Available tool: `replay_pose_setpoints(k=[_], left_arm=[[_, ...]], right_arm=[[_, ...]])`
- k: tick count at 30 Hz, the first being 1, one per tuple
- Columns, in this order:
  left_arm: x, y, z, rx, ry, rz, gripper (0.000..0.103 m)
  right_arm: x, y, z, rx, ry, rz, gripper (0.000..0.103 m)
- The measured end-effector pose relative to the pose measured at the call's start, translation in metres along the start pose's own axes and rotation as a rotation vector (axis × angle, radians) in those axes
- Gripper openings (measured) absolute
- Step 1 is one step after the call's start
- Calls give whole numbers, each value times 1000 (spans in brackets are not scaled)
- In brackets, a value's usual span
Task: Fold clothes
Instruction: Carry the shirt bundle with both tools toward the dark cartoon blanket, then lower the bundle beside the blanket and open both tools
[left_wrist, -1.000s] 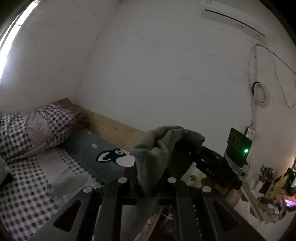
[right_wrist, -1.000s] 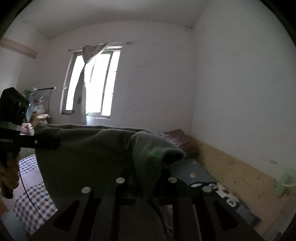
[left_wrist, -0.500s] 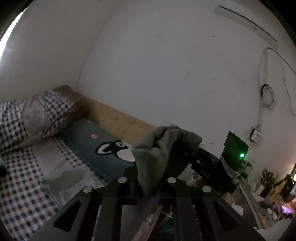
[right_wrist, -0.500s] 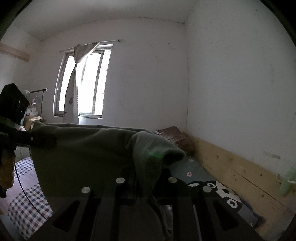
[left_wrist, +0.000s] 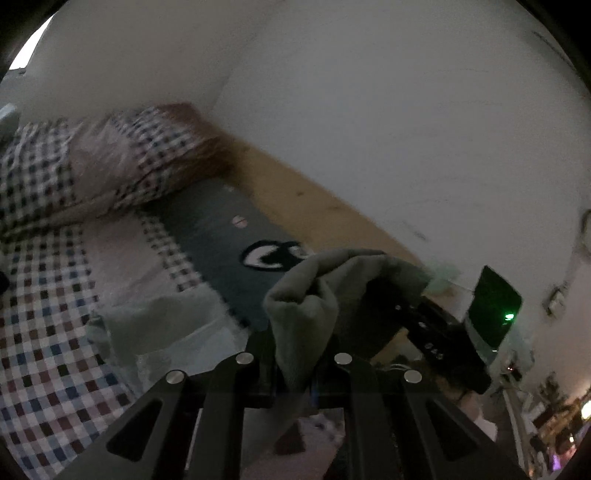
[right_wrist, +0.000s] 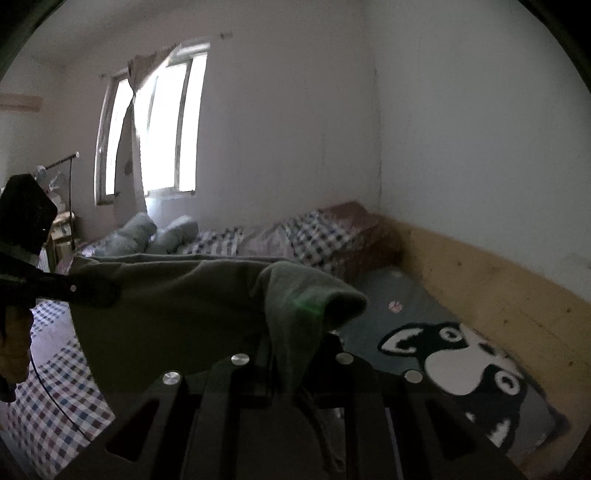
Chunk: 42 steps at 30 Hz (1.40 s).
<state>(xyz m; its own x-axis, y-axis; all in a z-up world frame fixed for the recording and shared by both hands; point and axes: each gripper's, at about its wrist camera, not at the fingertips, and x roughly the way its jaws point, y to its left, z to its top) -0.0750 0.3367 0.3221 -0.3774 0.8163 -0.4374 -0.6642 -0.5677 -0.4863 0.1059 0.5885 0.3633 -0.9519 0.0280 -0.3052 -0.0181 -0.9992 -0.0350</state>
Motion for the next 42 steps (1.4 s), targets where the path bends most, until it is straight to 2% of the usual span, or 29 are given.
replay_pose_setpoints(k=[5, 9, 15, 18, 21, 24, 26, 28, 31, 33, 35, 37, 38, 40, 42], left_arm=[[42, 51, 9, -40, 30, 82, 11], [88, 104, 9, -75, 103, 151, 11], [155, 175, -9, -105, 223, 264, 11], [173, 199, -21, -116, 238, 300, 12], [179, 208, -28, -79, 235, 341, 14], [184, 212, -34, -23, 231, 403, 22], [189, 216, -36, 4, 247, 446, 30], [194, 219, -37, 38, 259, 500, 45], [188, 221, -34, 53, 238, 560, 62], [176, 223, -30, 45, 221, 595, 69], [160, 225, -24, 26, 194, 611, 69], [134, 225, -18, -3, 150, 606, 69], [119, 223, -14, -18, 121, 596, 70], [89, 219, -8, -44, 63, 578, 75], [50, 208, -3, -84, -15, 533, 82]], right_arm=[[79, -5, -8, -14, 98, 25, 14], [149, -8, -15, -35, 207, 40, 14], [257, -7, -54, -56, 406, 63, 14], [300, -5, -75, -70, 478, 68, 14], [334, 0, -94, -84, 531, 68, 14], [353, 2, -107, -93, 552, 67, 14], [361, 3, -115, -101, 563, 55, 15], [370, 2, -124, -107, 581, 25, 18], [377, 1, -131, -138, 593, -89, 37], [379, -1, -131, -149, 588, -177, 45], [371, -7, -124, -142, 550, -249, 53], [355, -13, -113, -134, 497, -321, 54], [346, -16, -107, -125, 475, -344, 59], [321, -22, -91, -99, 433, -378, 71], [294, -24, -74, -85, 394, -384, 73]])
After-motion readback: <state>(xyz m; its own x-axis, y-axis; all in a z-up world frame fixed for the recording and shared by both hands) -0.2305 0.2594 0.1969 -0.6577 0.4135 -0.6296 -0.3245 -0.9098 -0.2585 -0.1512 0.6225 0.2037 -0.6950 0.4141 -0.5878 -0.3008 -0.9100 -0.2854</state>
